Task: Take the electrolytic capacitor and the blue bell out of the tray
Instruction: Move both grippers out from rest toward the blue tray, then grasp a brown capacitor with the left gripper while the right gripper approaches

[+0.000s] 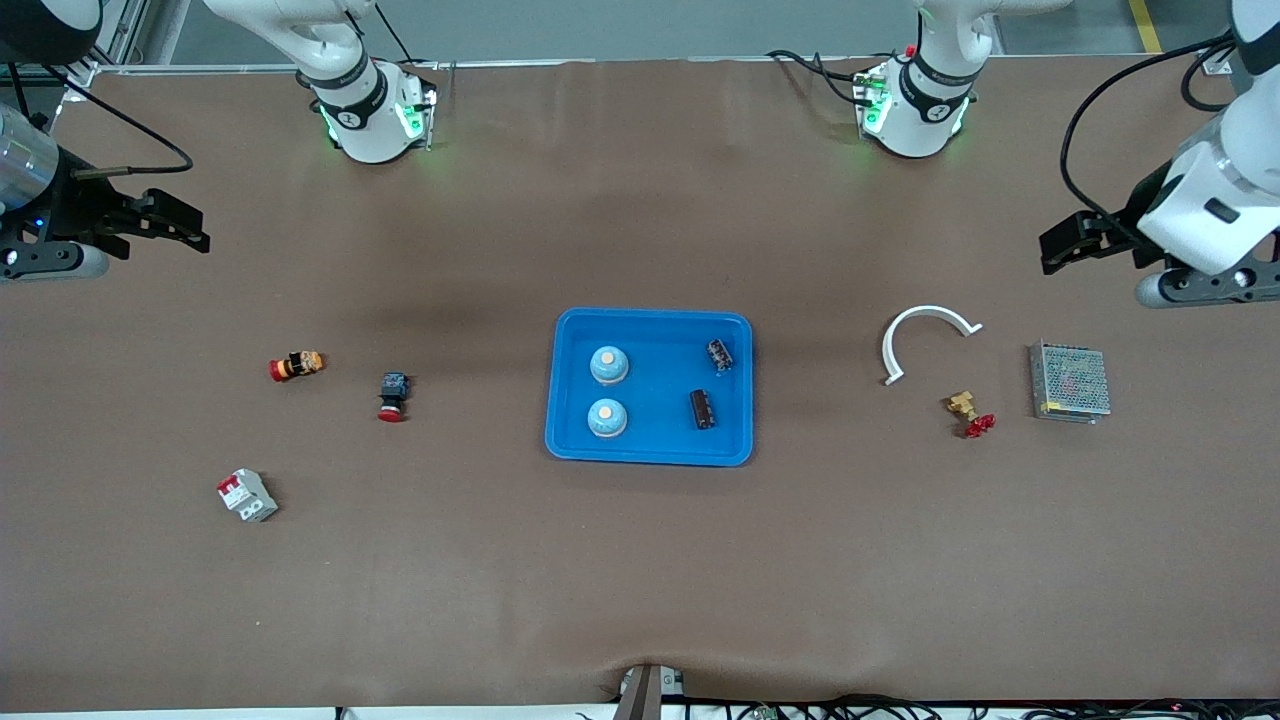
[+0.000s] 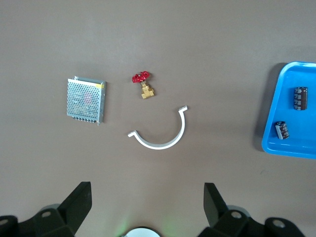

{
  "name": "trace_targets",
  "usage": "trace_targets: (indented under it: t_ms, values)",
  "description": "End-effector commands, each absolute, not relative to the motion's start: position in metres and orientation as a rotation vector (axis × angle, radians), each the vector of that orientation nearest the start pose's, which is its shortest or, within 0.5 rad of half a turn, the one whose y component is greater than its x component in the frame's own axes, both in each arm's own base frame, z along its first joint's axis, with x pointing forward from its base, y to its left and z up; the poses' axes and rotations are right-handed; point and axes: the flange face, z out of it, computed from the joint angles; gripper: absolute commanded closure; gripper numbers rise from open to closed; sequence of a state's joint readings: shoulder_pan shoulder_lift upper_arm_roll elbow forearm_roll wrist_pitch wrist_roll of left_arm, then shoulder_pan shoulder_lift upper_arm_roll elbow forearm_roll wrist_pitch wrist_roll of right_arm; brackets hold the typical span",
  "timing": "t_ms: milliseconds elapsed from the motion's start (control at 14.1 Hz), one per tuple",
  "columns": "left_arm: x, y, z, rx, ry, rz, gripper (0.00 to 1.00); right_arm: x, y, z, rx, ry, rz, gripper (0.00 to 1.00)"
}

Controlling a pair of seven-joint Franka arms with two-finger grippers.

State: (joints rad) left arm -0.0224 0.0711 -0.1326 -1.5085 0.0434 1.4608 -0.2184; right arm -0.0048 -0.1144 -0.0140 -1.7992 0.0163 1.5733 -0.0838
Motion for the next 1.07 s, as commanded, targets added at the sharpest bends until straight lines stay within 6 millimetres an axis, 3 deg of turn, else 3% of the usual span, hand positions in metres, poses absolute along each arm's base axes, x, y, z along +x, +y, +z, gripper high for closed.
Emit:
trace_targets:
  t_ms: [0, 285, 569, 996]
  values:
    - [0.558, -0.097, 0.584, -3.103, -0.185, 0.190, 0.00, 0.510, 0.005, 0.582, -3.106, -0.099, 0.135, 0.00]
    - [0.556, -0.124, 0.547, -3.122, -0.292, 0.222, 0.00, 0.518, 0.036, 0.572, -3.109, -0.043, 0.129, 0.00]
    - [0.545, -0.173, 0.499, -3.102, -0.433, 0.193, 0.00, 0.529, 0.095, 0.548, -3.119, 0.006, 0.127, 0.00]
    - [0.525, -0.254, 0.429, -3.089, -0.640, 0.164, 0.00, 0.541, 0.122, 0.523, -3.088, 0.001, 0.125, 0.00]
